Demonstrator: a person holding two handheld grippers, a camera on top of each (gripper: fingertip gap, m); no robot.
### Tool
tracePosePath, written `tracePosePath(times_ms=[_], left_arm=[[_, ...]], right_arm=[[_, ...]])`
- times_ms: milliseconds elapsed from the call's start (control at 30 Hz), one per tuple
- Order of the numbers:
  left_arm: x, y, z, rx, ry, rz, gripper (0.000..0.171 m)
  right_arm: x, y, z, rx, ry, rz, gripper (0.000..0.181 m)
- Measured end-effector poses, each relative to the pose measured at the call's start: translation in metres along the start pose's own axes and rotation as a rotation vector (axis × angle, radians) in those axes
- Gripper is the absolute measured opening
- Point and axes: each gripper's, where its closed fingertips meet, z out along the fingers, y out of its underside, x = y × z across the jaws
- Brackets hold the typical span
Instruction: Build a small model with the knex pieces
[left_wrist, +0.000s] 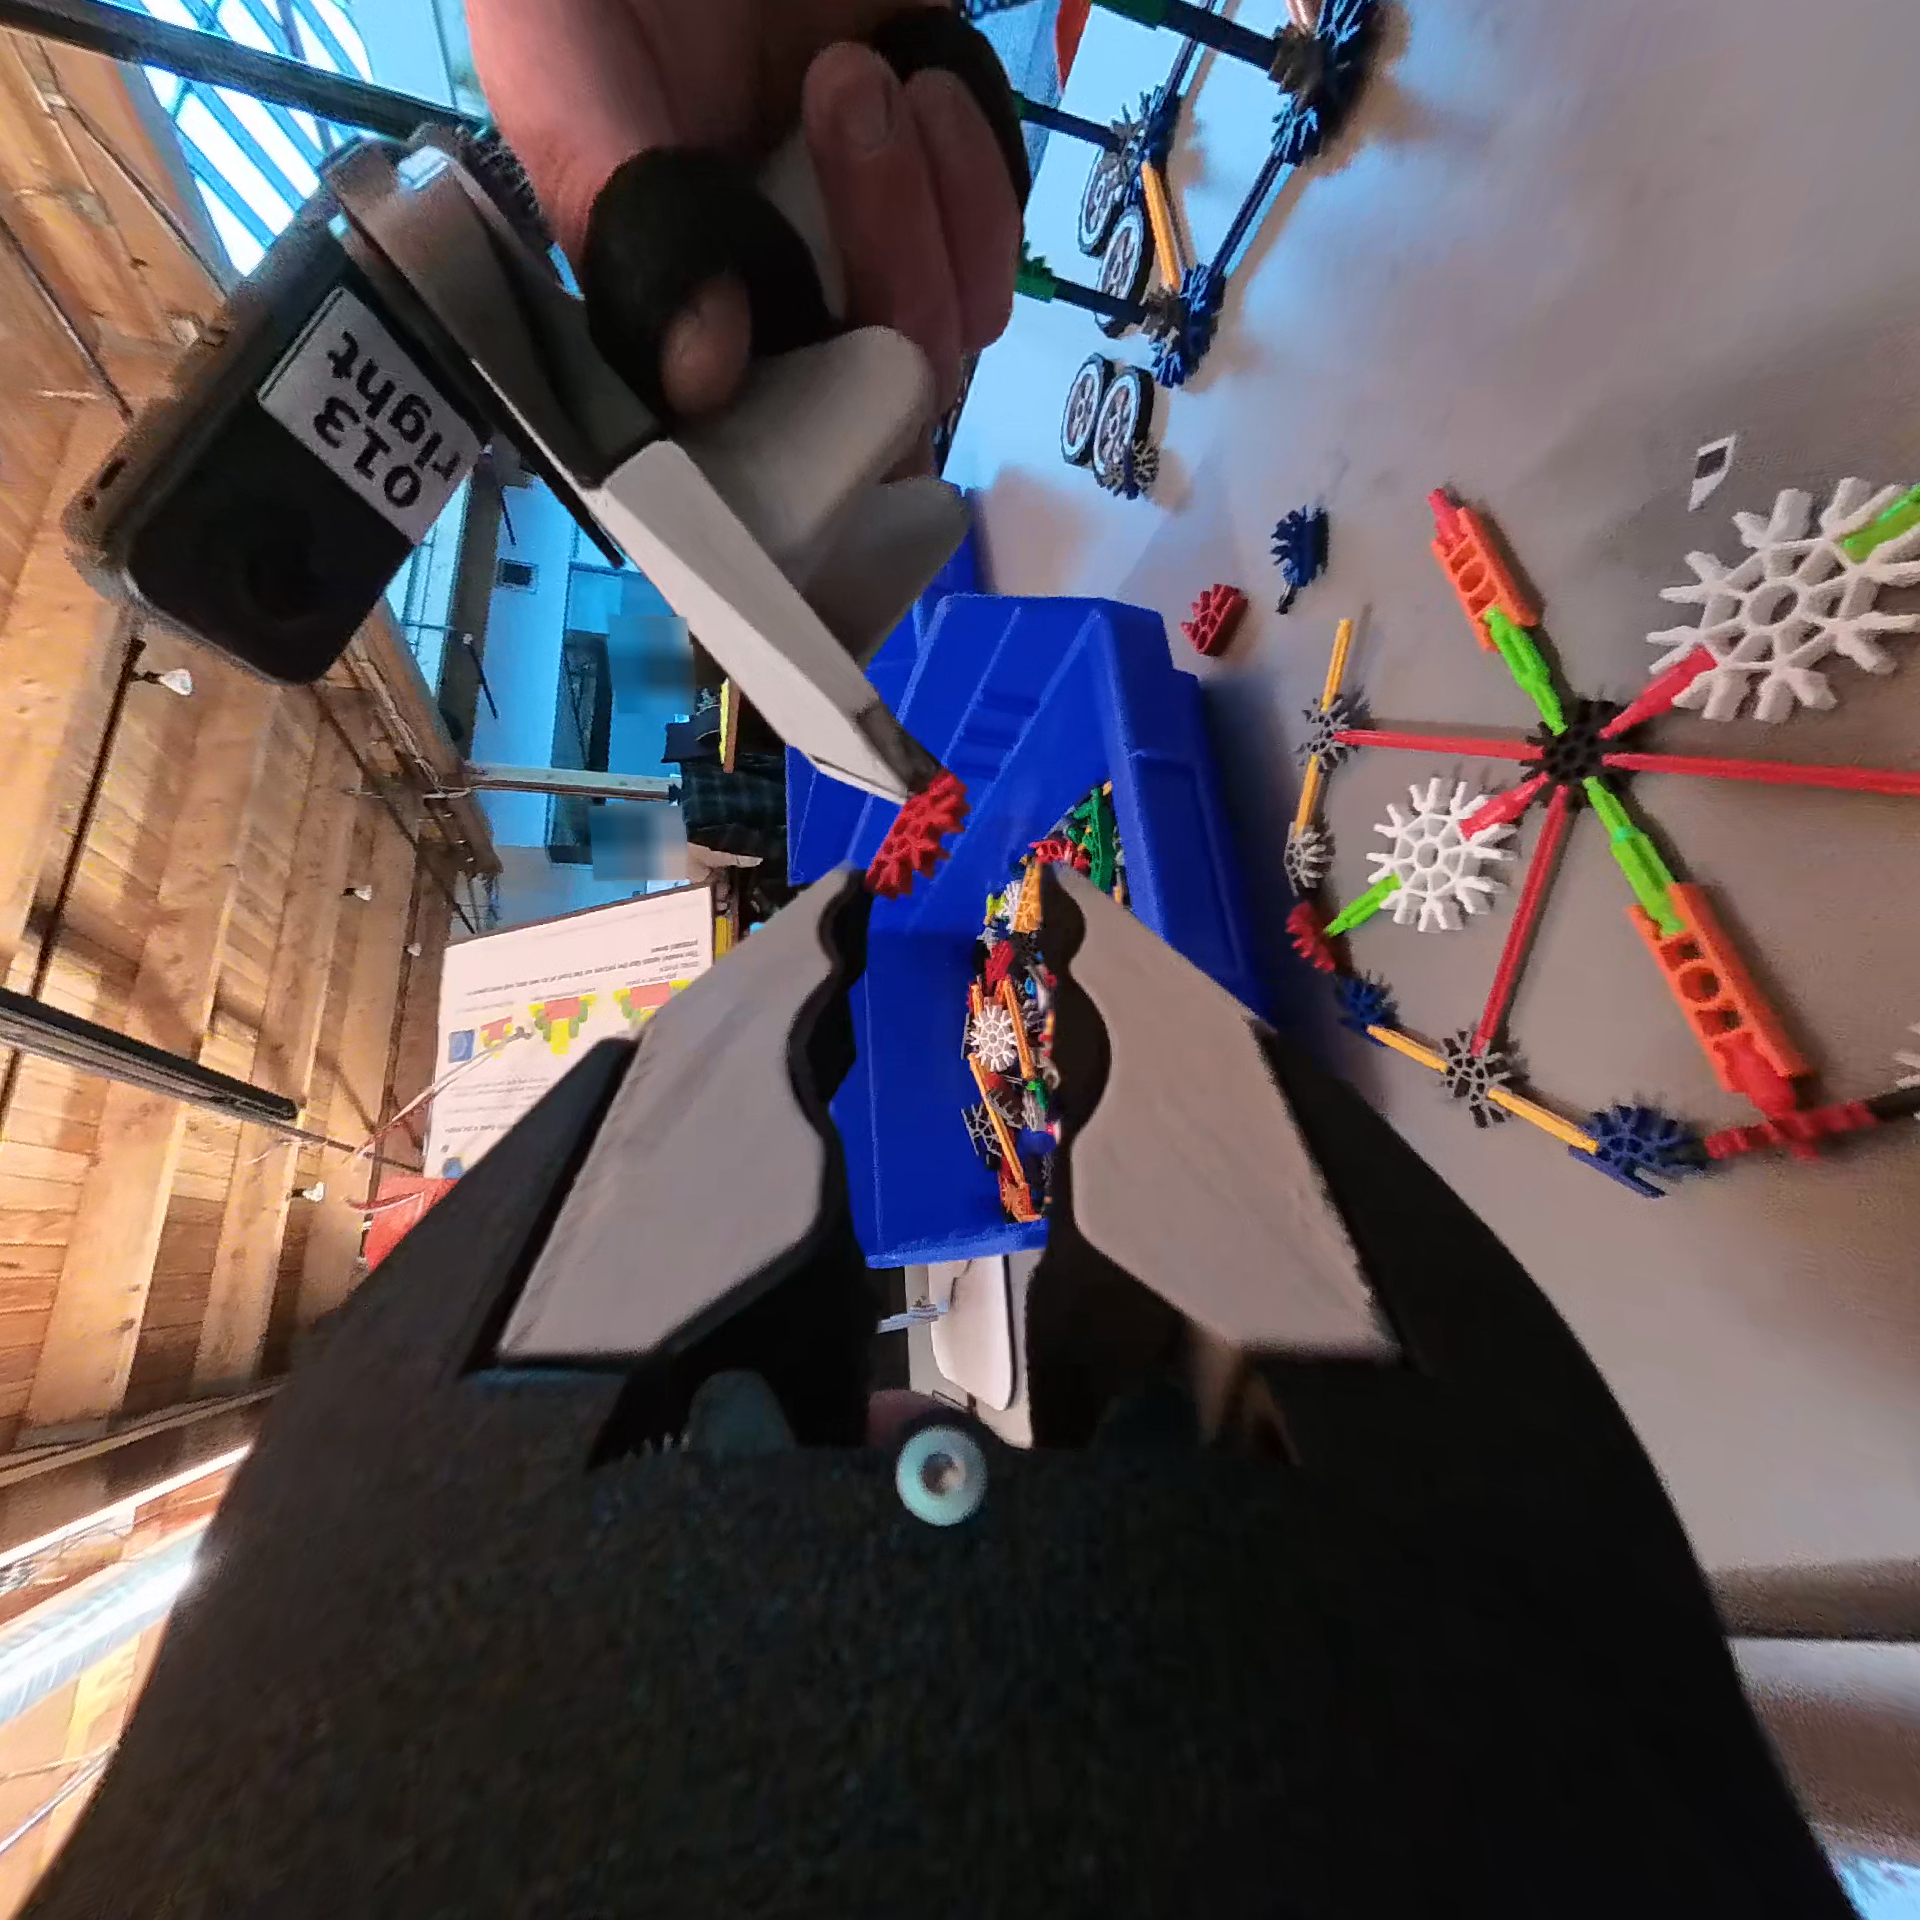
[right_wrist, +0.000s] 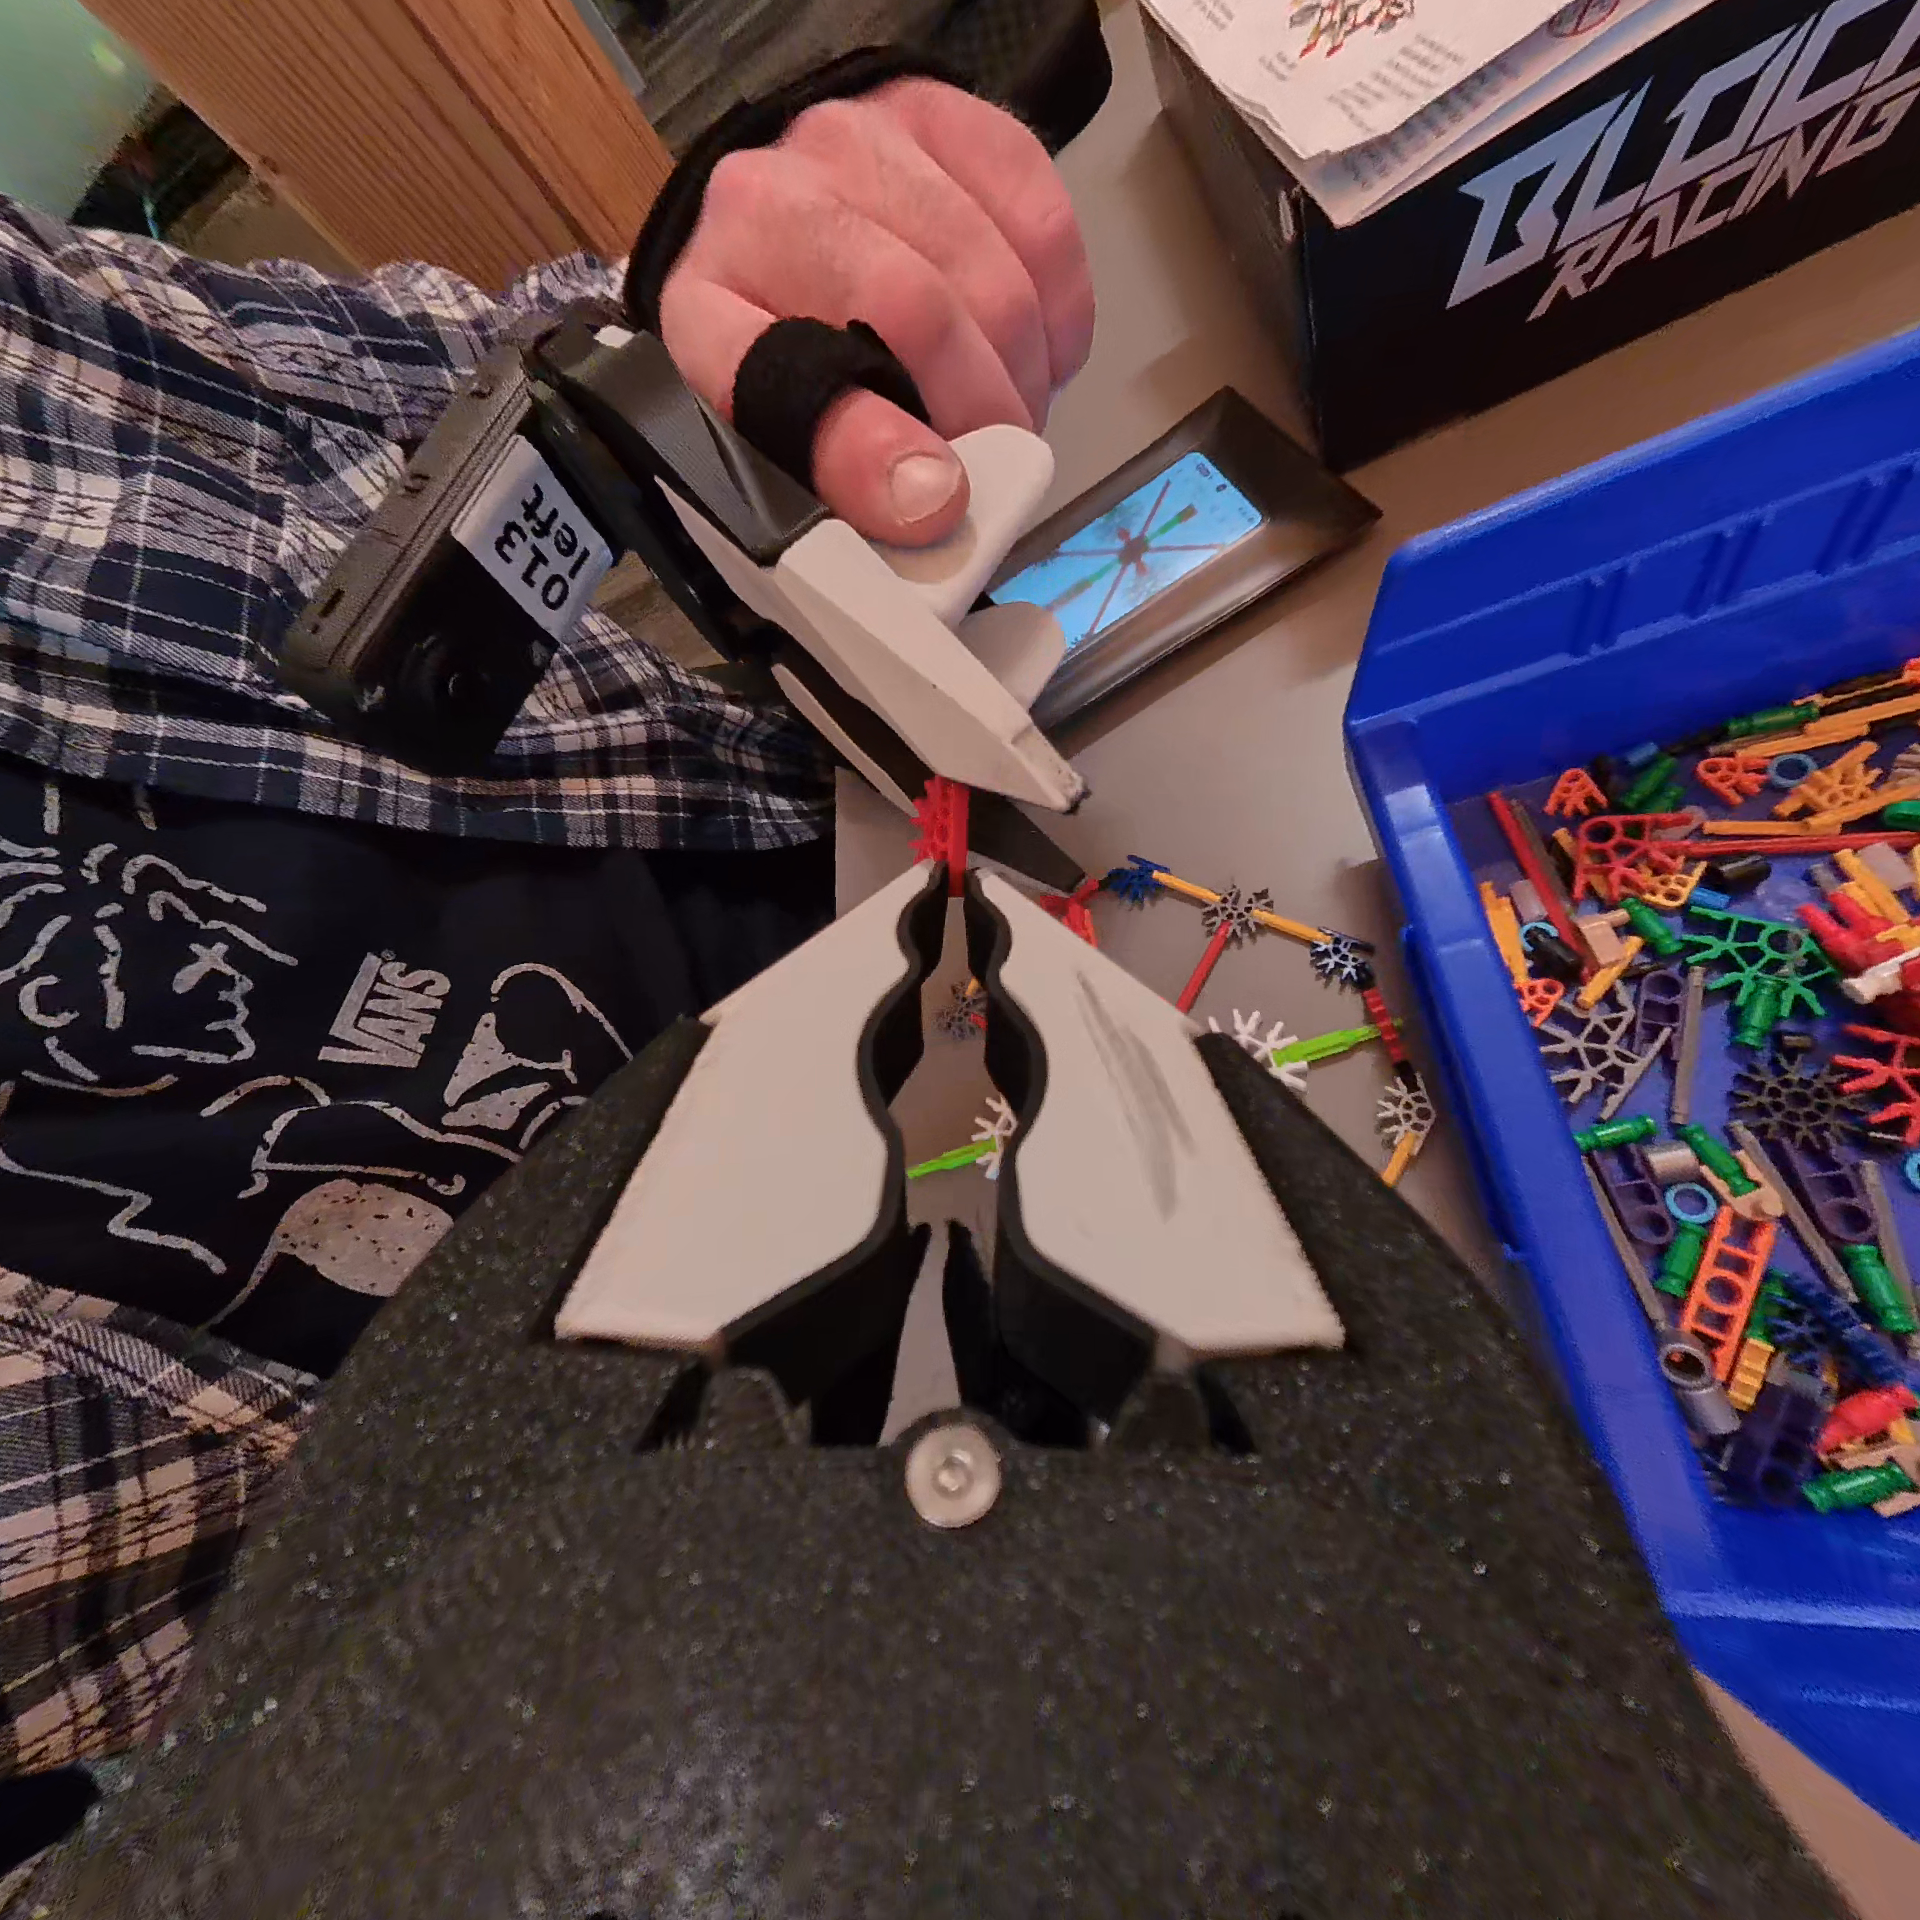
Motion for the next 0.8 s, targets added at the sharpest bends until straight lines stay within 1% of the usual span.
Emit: tracePosePath(times_ms=[233,300,433,500,600,700,733,800], left_arm=[[-0.002,-0.003,-0.002,0.019,-0.004,0.005,0.013],[-0.004,-0.005,-0.004,0.034,-0.018,0.005,0.018],[-0.001,-0.004,-0.005,0.036,-0.018,0.008,0.019],[-0.002,-0.005,-0.007,0.046,-0.038,0.022,0.017],[-0.002,-0.008,-0.008,0.055,-0.045,0.054,0.010],[0.001,-0.006,-0.007,0.049,-0.008,0.052,0.007],[0.003,-0.005,-0.008,0.051,0.017,0.040,0.001],[0.000,-0.003,-0.010,0.055,0.044,0.001,0.001]], right_arm=[[0.002,0.003,0.001,0.005,-0.032,0.015,0.001],[0.003,0.003,0.002,0.009,-0.038,0.019,0.001],[0.005,0.003,0.002,0.008,-0.041,0.027,0.001],[0.006,0.003,0.002,0.009,-0.046,0.033,0.001],[0.009,0.004,0.002,0.009,-0.048,0.044,0.001],[0.011,0.003,0.003,0.007,-0.038,0.043,0.001],[0.012,0.000,0.003,0.016,-0.028,0.038,0.000],[0.013,-0.009,0.001,0.045,-0.013,0.029,0.000]])
